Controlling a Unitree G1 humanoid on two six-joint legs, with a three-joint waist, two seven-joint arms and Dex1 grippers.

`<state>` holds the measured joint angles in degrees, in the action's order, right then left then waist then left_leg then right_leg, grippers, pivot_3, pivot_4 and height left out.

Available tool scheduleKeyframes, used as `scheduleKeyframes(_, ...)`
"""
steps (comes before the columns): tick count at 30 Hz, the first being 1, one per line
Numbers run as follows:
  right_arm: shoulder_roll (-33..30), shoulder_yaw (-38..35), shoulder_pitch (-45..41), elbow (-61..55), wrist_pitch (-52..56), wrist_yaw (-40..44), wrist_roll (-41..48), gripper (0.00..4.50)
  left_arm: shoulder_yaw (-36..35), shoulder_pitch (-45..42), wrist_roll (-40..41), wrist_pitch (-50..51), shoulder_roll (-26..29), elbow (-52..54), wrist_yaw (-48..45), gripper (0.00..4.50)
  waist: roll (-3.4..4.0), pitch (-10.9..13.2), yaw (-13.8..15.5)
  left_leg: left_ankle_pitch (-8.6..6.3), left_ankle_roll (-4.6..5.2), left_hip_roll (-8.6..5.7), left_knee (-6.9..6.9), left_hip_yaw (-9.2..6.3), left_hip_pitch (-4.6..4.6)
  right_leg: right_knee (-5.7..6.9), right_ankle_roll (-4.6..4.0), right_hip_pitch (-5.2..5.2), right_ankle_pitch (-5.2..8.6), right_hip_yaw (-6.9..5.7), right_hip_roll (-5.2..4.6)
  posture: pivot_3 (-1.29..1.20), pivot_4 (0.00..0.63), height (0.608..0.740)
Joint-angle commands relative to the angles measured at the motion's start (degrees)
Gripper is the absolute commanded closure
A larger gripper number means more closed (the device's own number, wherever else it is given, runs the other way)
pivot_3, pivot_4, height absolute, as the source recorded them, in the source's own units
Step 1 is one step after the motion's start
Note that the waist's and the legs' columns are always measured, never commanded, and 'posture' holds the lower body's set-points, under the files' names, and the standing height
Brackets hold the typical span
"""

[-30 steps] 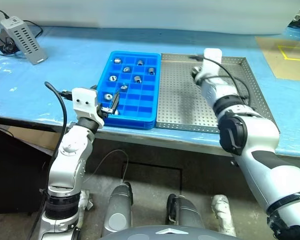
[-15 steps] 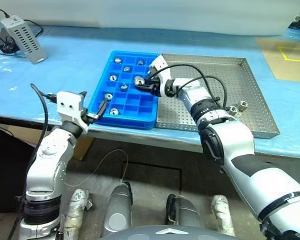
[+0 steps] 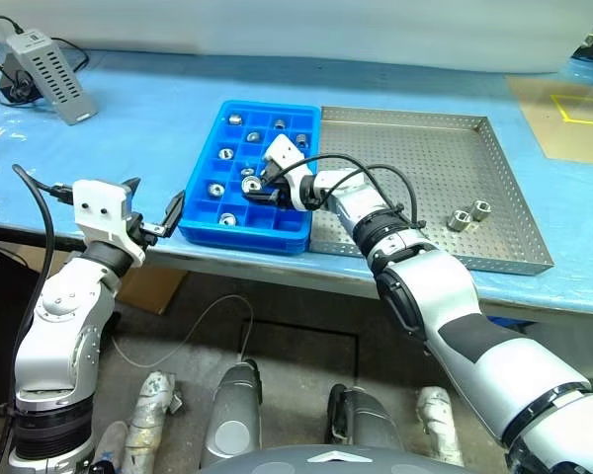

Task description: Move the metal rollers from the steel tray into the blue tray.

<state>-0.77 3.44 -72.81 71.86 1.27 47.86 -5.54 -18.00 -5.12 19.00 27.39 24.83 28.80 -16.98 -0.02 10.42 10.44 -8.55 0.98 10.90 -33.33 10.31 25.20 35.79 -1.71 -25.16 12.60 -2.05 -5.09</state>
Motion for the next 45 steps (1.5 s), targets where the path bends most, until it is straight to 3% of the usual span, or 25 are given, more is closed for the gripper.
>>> scheduleKeyframes(1, 0.5, 0.4, -0.5, -1.7, -1.5, 0.0, 0.1, 2.77, -2.6, 1.2, 1.8, -0.5, 0.7, 4.9, -0.2, 0.49, 0.00, 0.0, 0.0, 0.01, -0.02, 0.01, 0.00, -0.05, -0.01, 0.00, 0.00, 0.03, 0.00, -0.04, 0.00, 0.42, 0.150, 0.740)
scheduleKeyframes(8, 3.1, 1.0, 2.0, -6.1, -1.8, 9.7, 2.4, 2.77, -6.6, 3.1, 5.0, -0.3, 0.4, 6.7, 0.6, 0.49, 0.00, 0.0, 0.1, 0.03, -0.07, 0.04, 0.04, -0.15, -0.03, 0.01, -0.04, 0.06, 0.03, -0.11, 0.02, 0.44, 0.150, 0.740)
scheduleKeyframes(14, 4.3, 1.1, 2.3, -6.0, -1.5, 6.0, 1.9, 2.77, -11.0, 3.7, 9.4, -0.6, -1.1, 7.2, 2.2, 0.49, -0.02, 0.0, 0.3, 0.05, -0.10, 0.03, 0.05, -0.19, -0.03, 0.02, -0.06, 0.09, 0.03, -0.15, 0.03, 0.45, 0.150, 0.740)
scheduleKeyframes(19, 2.4, -0.2, 0.1, -2.1, -1.3, -6.8, 0.5, 2.77, -8.7, 4.4, 8.8, -0.5, -0.6, 7.7, 2.3, 0.49, -0.01, 0.0, 1.3, 0.07, -0.15, 0.03, 0.05, -0.23, -0.10, 0.02, -0.06, 0.16, 0.03, -0.15, 0.02, 0.45, 0.150, 0.740)
scheduleKeyframes(30, -1.6, -1.4, -1.3, -0.6, 0.3, -7.2, 1.0, 2.77, -1.7, 2.3, 6.3, -1.0, -0.7, 4.7, 1.7, 0.49, -0.02, 0.0, 1.3, 0.18, -0.33, 0.02, 0.14, -0.24, -0.09, 0.01, -0.06, 0.11, 0.03, -0.14, 0.05, 0.40, 0.150, 0.740)
scheduleKeyframes(38, -2.0, -1.8, 0.2, -1.5, 1.1, -5.3, 1.7, 0.05, 4.9, -1.7, 4.2, -1.7, -1.5, 1.1, 0.2, 0.49, -0.01, 0.0, 1.2, 0.18, -0.33, 0.03, 0.14, -0.24, -0.09, 0.03, -0.06, 0.09, 0.03, -0.14, 0.07, 0.35, 0.150, 0.740)
scheduleKeyframes(41, -3.7, -4.6, -0.2, -2.3, 0.5, -7.6, 3.9, 0.05, 9.1, -5.5, 3.6, -2.0, -2.8, -1.4, -1.0, 0.49, -0.01, 0.0, 1.3, 0.25, -0.42, 0.02, 0.14, -0.23, -0.08, 0.05, -0.06, 0.11, 0.03, -0.14, 0.06, 0.27, 0.150, 0.740)
scheduleKeyframes(45, -8.6, -9.2, -1.0, -3.5, 0.2, -16.8, 6.1, 0.05, 15.0, -12.2, 1.8, -4.4, -6.6, -8.6, -2.8, 0.49, -0.01, 0.0, 1.0, 0.30, -0.45, -0.08, 0.07, -0.20, -0.09, 0.08, -0.05, 0.19, 0.02, -0.11, 0.02, 0.15, 0.150, 0.740)
